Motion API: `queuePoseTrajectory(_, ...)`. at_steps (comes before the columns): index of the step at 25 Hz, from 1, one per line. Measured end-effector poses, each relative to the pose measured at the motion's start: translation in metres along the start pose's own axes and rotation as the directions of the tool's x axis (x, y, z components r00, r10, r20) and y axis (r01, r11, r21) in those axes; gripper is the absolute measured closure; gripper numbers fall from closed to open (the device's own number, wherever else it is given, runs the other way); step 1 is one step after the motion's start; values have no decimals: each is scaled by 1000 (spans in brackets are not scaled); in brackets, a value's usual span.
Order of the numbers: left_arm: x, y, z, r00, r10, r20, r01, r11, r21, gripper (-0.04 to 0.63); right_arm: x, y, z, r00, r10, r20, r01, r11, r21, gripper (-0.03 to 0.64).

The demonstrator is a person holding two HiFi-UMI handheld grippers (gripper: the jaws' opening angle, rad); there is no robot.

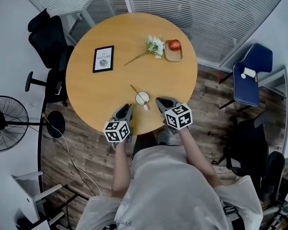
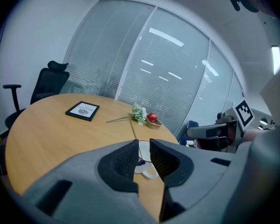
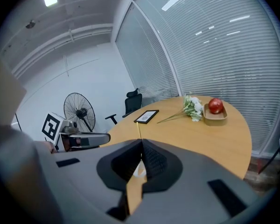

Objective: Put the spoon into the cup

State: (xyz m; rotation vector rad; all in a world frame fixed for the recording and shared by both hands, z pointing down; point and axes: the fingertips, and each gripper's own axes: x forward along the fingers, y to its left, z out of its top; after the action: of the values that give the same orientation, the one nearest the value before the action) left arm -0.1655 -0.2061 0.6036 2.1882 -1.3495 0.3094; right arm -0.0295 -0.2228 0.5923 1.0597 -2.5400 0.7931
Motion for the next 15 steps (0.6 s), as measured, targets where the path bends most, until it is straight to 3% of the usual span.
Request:
queuePoseTrajectory(5, -10, -7, 1, 1000, 13, 15, -13, 1000, 11, 531, -2, 1, 1, 999, -9, 40, 9, 1000, -1, 620)
queuePoseTrajectory(9, -18, -34, 3, 999, -19, 37, 18, 999, 29, 531, -7, 5, 4, 997, -7, 72, 8, 1000, -13, 620)
queuePoseTrajectory(15, -27, -36, 10, 999, 15, 44, -18, 998, 65, 531, -3, 15, -4, 999, 26, 36, -26, 1000, -16, 620)
